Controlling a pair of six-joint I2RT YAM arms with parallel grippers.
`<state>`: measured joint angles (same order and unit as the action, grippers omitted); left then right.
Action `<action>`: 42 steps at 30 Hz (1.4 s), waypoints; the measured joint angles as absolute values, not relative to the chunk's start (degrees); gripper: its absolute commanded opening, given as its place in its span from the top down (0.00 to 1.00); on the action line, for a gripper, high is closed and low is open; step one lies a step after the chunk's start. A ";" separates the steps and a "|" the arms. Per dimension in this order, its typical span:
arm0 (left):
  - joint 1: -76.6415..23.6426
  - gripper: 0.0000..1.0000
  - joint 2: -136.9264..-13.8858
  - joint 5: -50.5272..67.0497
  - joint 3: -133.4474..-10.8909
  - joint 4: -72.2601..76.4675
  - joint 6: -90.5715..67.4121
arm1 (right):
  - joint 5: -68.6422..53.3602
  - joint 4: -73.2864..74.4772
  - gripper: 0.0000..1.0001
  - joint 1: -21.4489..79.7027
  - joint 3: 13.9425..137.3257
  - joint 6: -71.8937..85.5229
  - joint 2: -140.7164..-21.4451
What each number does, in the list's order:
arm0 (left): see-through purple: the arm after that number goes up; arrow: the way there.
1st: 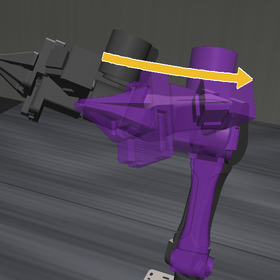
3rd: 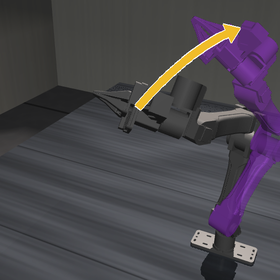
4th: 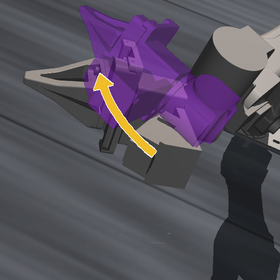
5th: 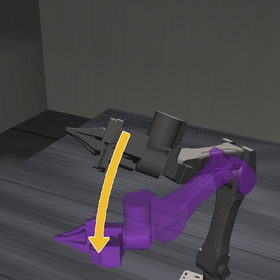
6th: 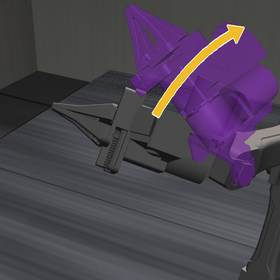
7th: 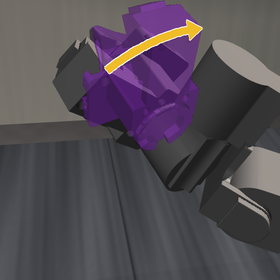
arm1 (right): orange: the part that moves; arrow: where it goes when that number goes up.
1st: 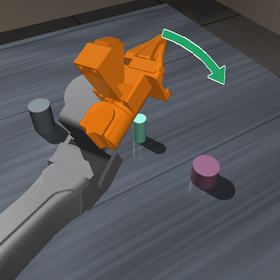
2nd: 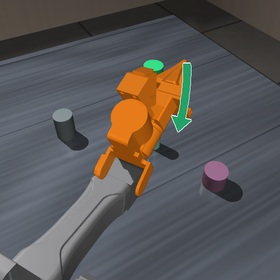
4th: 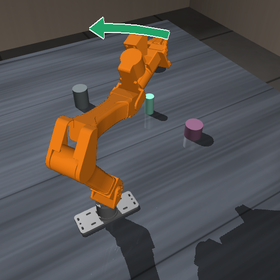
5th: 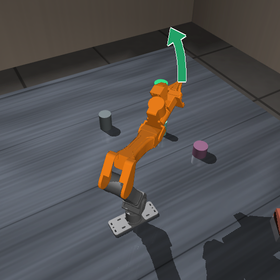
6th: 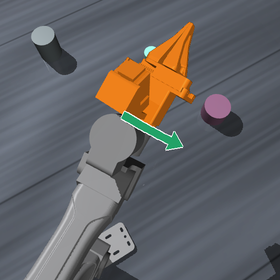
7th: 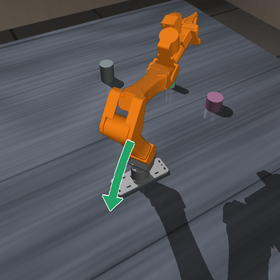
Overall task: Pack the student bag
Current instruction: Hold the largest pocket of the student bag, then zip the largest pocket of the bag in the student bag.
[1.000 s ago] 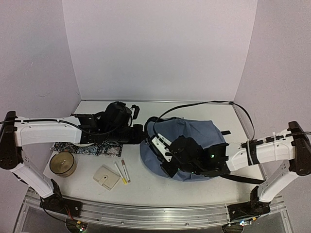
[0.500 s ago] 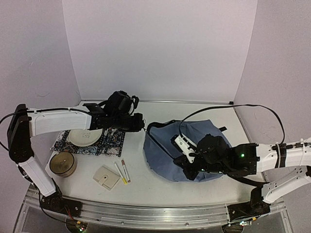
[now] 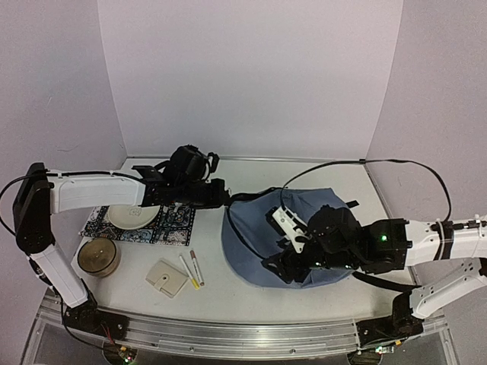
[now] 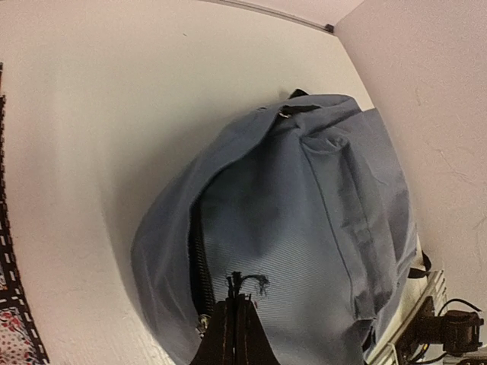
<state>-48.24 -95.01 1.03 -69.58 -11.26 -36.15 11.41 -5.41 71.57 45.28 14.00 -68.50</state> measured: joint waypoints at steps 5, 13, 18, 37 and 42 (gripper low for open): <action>-52.26 1.00 -93.56 1.98 -67.68 -8.74 -39.13 | 14.79 -9.40 0.29 71.57 50.97 15.79 -76.32; -54.64 1.00 -91.37 4.44 -65.56 -5.92 -43.21 | 19.46 -16.42 0.30 71.57 55.17 15.84 -88.25; -54.72 1.00 -90.55 4.53 -64.74 -5.45 -44.06 | 21.87 -18.72 0.70 71.57 57.07 15.43 -93.13; -53.10 1.00 -91.69 1.84 -69.57 -11.04 -38.10 | 11.70 -11.84 1.00 70.52 41.98 14.16 -66.86; -52.86 1.00 -95.38 2.81 -73.26 -12.23 -35.71 | 8.53 -8.32 1.00 70.04 40.92 14.04 -63.90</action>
